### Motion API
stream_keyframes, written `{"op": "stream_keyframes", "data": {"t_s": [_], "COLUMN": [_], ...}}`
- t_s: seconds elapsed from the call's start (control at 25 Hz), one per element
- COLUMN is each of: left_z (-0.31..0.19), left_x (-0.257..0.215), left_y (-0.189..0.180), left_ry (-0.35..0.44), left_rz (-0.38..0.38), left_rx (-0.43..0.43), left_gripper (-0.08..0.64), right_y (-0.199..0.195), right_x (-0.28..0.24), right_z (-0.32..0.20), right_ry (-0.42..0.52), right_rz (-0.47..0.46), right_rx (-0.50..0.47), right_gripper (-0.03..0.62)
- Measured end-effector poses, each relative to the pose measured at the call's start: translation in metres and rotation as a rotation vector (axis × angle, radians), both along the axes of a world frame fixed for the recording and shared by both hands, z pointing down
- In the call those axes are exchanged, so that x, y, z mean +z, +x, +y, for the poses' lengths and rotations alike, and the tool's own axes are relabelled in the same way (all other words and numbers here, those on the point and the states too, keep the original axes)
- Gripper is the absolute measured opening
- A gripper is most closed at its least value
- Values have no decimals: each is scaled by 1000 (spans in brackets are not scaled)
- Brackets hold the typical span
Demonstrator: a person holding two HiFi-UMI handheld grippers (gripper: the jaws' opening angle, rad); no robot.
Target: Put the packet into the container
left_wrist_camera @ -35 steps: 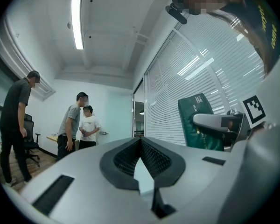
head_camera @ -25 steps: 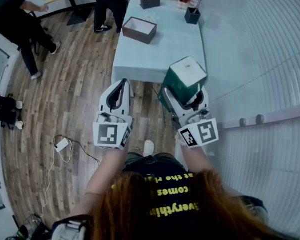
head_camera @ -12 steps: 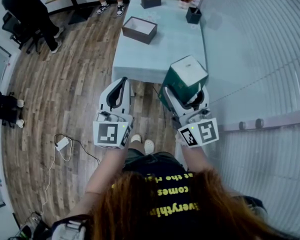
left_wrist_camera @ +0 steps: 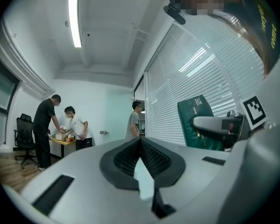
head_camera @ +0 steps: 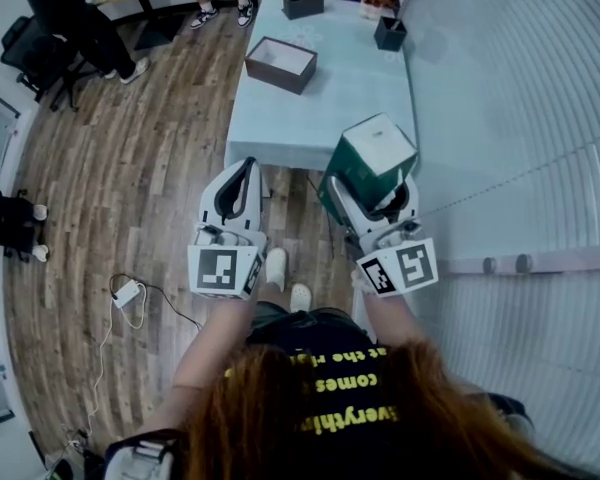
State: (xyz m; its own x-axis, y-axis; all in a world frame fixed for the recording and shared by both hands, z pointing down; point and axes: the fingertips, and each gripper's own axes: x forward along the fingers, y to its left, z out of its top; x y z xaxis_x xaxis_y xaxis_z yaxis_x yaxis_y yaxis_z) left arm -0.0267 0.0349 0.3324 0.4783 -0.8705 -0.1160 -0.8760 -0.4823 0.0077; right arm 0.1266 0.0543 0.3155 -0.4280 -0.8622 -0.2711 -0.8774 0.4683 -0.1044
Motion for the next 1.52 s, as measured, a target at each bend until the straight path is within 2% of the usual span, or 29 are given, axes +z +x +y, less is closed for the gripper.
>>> {"op": "stream_keyframes", "data": {"t_s": [0.2, 0.4, 1.04, 1.52], "left_z": [-25, -53, -145, -183], "left_x": [-2, -2, 0, 6], "left_y": [-5, -9, -42, -45], "left_ry": [-12, 11, 3, -6], "left_rz": [3, 16, 14, 22], "left_rx": [9, 56, 82, 110], "left_gripper": [2, 2, 2, 2], "right_y": [-4, -10, -43, -42], "right_x": [-3, -5, -2, 4], "right_z": [-19, -43, -128, -160], "right_ry": [6, 5, 1, -21], "right_rz": [7, 9, 11, 26], "right_rx": [25, 52, 88, 123], "right_gripper": [403, 403, 403, 403]}}
